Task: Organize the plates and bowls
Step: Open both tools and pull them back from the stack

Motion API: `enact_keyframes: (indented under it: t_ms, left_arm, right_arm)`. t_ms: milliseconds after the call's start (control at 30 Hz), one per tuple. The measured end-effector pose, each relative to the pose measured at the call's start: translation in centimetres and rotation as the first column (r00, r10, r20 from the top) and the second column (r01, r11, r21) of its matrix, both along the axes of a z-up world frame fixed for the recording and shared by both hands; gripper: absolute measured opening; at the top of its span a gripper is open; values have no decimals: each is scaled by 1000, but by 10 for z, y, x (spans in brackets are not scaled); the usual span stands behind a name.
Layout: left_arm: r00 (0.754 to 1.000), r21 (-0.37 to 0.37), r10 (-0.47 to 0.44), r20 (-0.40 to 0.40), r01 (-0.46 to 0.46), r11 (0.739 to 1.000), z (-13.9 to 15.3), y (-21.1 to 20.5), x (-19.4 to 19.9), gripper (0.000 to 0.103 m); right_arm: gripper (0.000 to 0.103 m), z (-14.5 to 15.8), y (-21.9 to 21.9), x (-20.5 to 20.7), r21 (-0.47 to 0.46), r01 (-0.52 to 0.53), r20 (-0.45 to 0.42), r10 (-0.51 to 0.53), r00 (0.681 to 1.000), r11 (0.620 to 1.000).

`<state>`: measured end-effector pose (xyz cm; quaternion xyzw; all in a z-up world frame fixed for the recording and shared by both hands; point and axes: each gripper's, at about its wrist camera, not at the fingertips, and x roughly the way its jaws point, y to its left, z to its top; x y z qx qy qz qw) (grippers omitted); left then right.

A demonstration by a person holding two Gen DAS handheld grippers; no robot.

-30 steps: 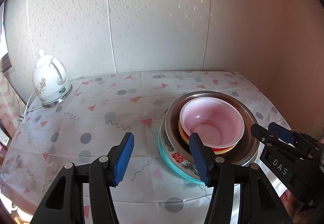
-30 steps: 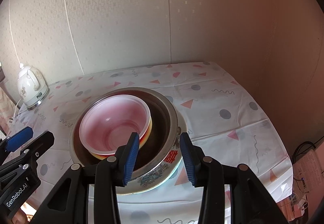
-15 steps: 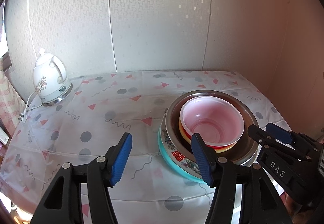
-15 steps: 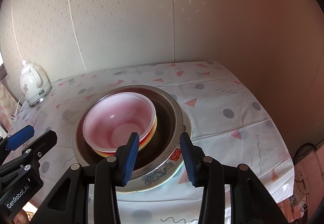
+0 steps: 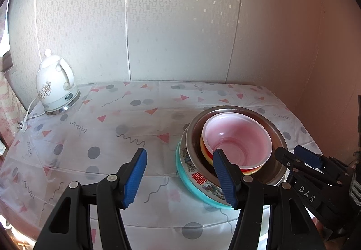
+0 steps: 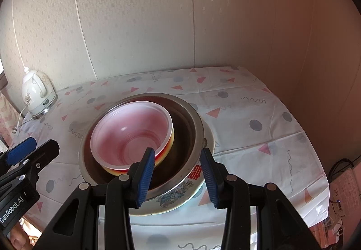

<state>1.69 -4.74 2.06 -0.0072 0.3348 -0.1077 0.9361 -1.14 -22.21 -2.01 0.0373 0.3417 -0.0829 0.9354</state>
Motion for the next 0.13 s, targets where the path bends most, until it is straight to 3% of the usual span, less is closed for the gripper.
enact_keyframes:
  t_ms: [133]
  left_arm:
    - [1000,-8,-2,-3,2,1000,0,2,3,61]
  right_arm:
    - [42,3,-7,1,8,3,11,-3,1000,1000]
